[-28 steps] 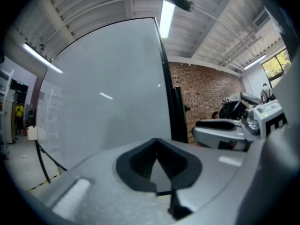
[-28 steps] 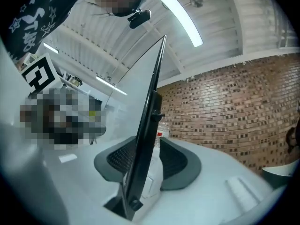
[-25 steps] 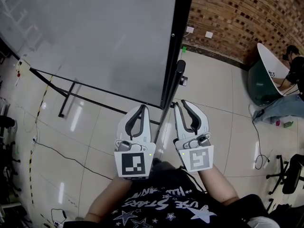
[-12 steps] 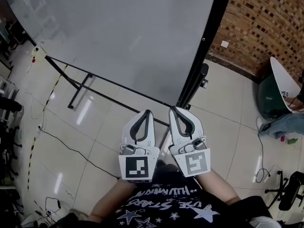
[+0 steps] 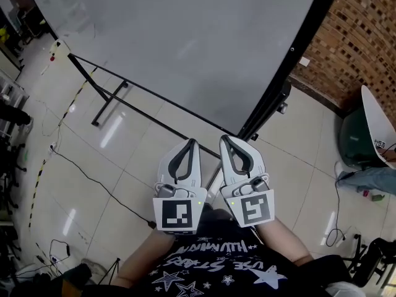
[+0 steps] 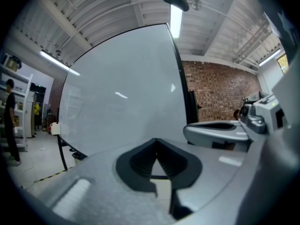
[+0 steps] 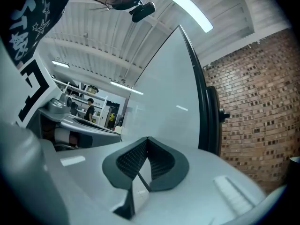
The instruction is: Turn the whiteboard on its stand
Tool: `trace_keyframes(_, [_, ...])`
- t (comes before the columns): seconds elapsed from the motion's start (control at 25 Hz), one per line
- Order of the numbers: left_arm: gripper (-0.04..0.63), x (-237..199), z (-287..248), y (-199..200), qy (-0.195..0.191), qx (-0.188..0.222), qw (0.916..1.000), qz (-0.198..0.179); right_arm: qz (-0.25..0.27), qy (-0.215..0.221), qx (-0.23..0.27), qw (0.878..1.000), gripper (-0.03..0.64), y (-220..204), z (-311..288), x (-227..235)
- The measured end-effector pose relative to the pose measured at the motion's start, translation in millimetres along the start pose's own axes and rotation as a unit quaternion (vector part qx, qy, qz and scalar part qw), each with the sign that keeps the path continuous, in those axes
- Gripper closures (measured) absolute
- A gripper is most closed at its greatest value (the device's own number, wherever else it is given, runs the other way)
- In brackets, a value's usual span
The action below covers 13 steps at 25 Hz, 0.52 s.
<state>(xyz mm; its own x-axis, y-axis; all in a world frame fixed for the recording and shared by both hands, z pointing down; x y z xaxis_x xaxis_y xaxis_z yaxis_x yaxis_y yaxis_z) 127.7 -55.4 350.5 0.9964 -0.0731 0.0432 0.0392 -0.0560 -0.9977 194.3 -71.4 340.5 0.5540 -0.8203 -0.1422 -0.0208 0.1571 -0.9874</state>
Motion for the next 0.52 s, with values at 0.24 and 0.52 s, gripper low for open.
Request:
trace_keyframes(0.24, [0.59,-22,3,-7,0.029,-0.006,0.9996,0.004,0.0,0.016,-0.003,1.0,0.609,-2,-8,-8])
trace_keyframes(0.52, [0.589,-21,11,-7,0.022,-0.009,0.9997,-0.001,0.006,0.039,-0.002,0.999,0.609,0,-17,-21])
Point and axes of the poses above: the fingertips, and each gripper's own axes: z backward along the fingers, x to its right, y out of its top, the point moved 1 cm from there along z, backward along the fingers, and after that the axes turned 11 degrees about y, right-handed, at the moved point
